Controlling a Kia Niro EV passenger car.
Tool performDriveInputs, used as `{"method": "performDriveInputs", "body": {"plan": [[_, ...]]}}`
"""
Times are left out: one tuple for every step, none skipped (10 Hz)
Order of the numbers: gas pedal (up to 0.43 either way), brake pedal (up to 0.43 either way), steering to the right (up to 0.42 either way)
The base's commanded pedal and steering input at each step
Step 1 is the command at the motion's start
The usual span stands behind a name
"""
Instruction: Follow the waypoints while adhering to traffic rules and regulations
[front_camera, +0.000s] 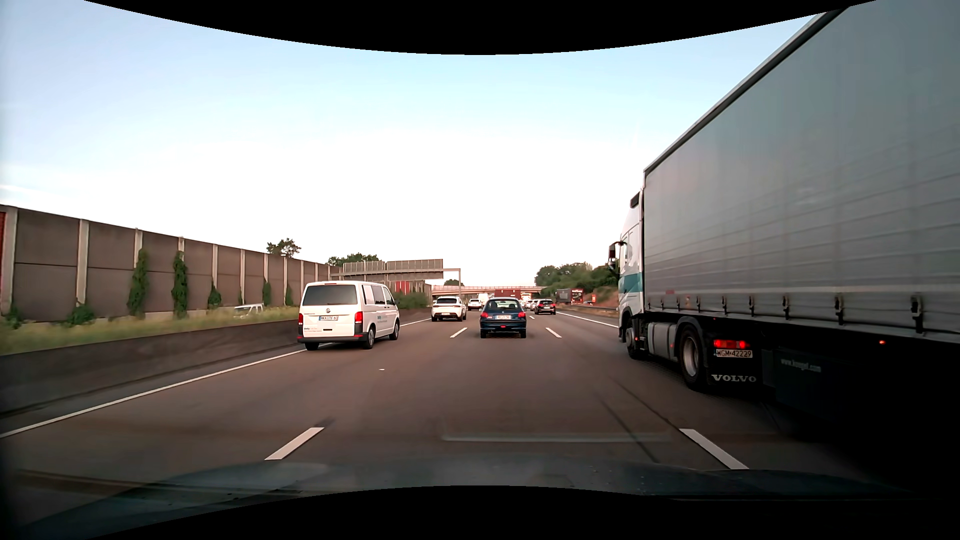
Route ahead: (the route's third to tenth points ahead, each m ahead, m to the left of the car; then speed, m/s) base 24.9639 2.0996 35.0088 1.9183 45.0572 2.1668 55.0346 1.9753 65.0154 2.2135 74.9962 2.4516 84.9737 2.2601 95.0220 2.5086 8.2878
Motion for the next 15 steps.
{"method": "performDriveInputs", "body": {"plan": [[0.0, 0.0, -0.005], [0.0, 0.0, -0.004], [0.0, 0.0, -0.004], [0.008, 0.0, -0.005], [0.028, 0.0, -0.005], [0.028, 0.0, -0.005], [0.039, 0.0, -0.005], [0.039, 0.0, -0.005], [0.039, 0.0, -0.005], [0.039, 0.0, -0.005], [0.039, 0.0, -0.005], [0.047, 0.0, -0.005], [0.047, 0.0, -0.005], [0.047, 0.0, -0.005], [0.059, 0.0, -0.005]]}}
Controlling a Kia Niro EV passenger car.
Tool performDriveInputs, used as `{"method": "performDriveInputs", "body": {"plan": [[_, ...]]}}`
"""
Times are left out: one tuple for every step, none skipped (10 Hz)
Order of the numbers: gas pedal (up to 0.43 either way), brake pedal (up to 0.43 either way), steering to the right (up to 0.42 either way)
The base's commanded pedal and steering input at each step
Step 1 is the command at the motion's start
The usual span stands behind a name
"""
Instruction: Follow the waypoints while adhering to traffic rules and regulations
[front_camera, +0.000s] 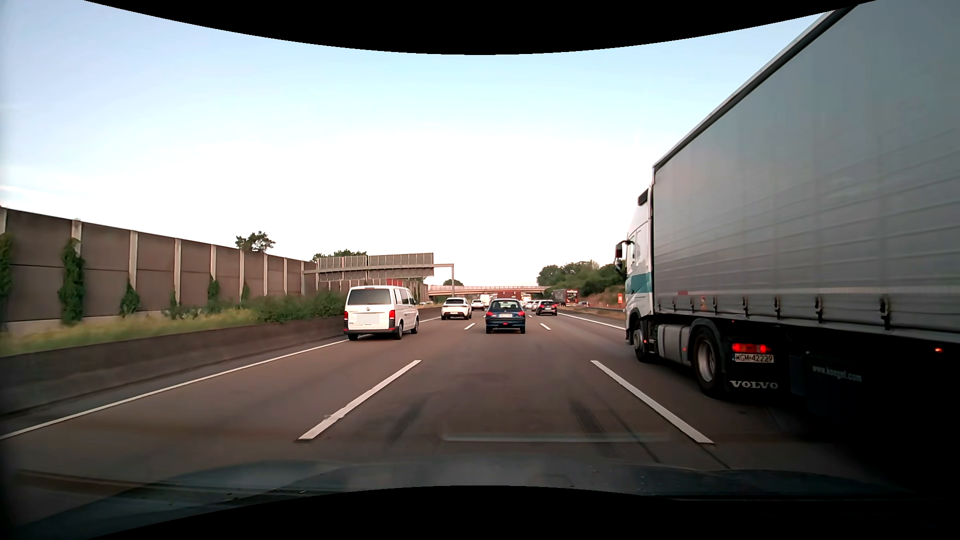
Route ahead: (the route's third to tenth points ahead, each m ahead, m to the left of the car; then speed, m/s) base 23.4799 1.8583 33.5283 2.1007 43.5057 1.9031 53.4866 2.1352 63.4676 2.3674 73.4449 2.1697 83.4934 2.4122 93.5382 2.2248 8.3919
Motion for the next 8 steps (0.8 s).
{"method": "performDriveInputs", "body": {"plan": [[0.067, 0.0, -0.005], [0.067, 0.0, -0.005], [0.067, 0.0, -0.005], [0.067, 0.0, -0.005], [0.079, 0.0, -0.005], [0.079, 0.0, -0.005], [0.079, 0.0, -0.005], [0.087, 0.0, -0.005]]}}
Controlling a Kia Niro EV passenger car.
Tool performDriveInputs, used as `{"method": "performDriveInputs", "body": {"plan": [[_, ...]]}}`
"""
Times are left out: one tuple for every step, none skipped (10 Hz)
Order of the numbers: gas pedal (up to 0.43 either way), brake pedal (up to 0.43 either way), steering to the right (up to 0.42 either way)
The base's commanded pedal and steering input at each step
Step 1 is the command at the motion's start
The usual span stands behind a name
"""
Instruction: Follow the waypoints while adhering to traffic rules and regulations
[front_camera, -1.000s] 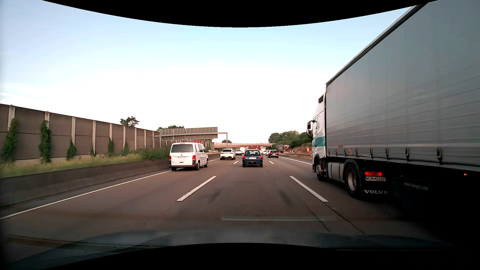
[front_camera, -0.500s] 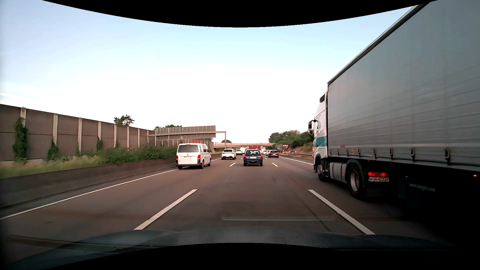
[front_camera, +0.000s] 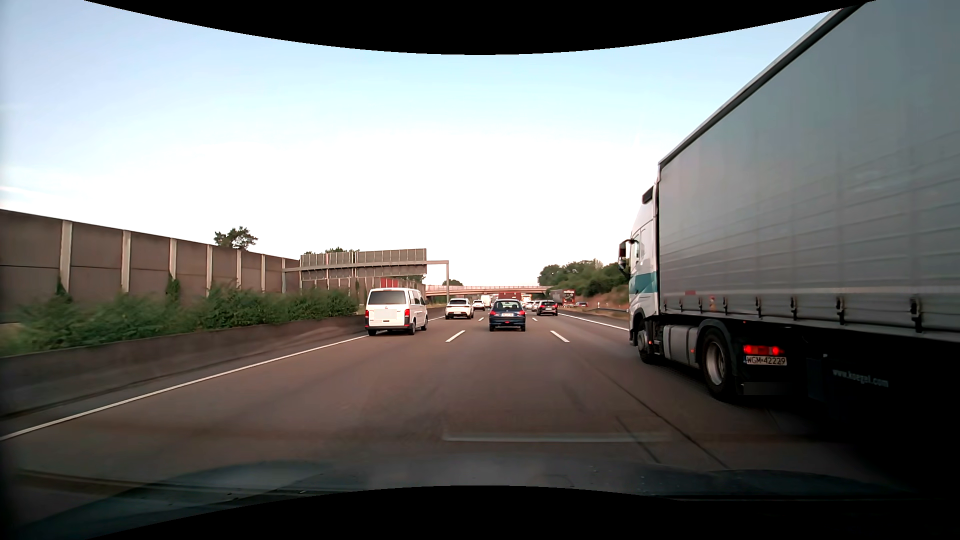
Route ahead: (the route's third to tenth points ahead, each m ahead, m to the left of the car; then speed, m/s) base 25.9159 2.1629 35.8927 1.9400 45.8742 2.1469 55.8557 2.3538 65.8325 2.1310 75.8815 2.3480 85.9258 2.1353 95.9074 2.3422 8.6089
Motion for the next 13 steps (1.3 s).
{"method": "performDriveInputs", "body": {"plan": [[0.087, 0.0, -0.004], [0.087, 0.0, -0.004], [0.087, 0.0, -0.004], [0.087, 0.0, -0.004], [0.087, 0.0, -0.004], [0.098, 0.0, -0.004], [0.098, 0.0, -0.004], [0.098, 0.0, -0.004], [0.098, 0.0, -0.004], [0.098, 0.0, -0.004], [0.098, 0.0, -0.004], [0.098, 0.0, -0.004], [0.098, 0.0, -0.004]]}}
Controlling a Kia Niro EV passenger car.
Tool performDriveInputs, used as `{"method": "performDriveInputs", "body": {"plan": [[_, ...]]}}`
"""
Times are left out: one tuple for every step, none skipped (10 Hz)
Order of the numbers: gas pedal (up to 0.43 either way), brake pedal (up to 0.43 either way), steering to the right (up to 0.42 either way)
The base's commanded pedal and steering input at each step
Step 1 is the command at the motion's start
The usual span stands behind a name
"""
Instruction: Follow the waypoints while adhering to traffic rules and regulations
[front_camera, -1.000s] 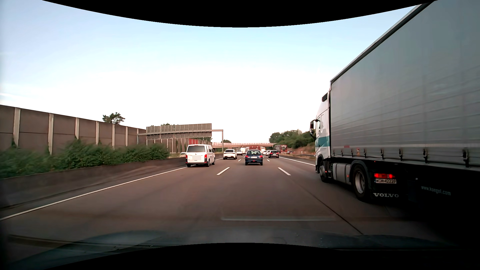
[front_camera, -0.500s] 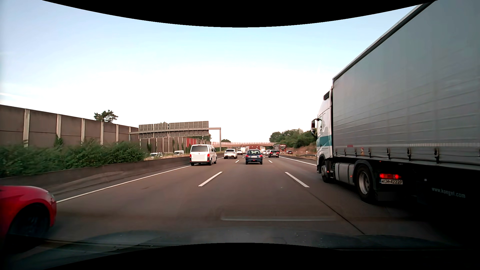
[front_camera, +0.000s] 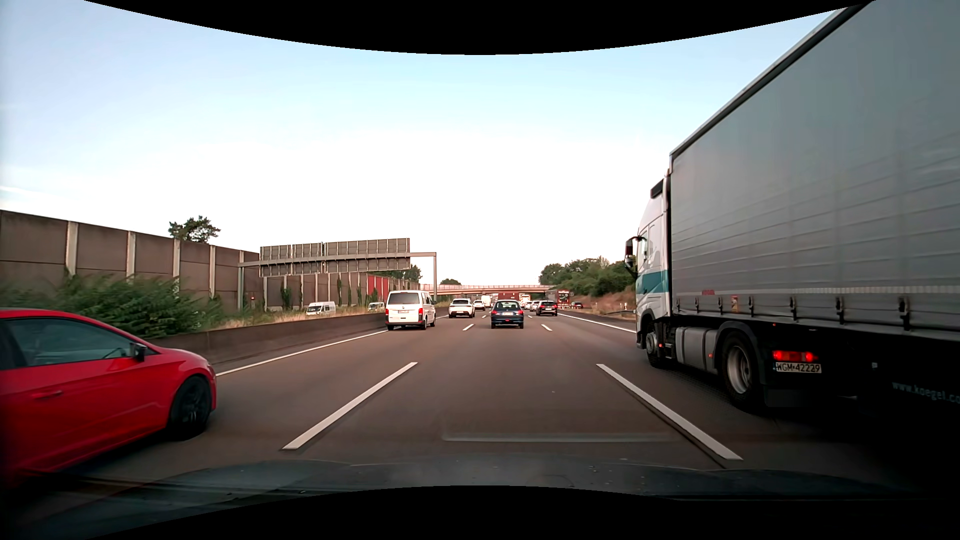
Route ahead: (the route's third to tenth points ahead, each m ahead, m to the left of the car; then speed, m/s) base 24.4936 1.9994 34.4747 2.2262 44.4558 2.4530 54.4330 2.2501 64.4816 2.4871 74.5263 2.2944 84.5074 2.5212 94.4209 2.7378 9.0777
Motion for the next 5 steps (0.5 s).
{"method": "performDriveInputs", "body": {"plan": [[0.098, 0.0, -0.004], [0.098, 0.0, -0.004], [0.098, 0.0, -0.004], [0.098, 0.0, -0.004], [0.098, 0.0, -0.004]]}}
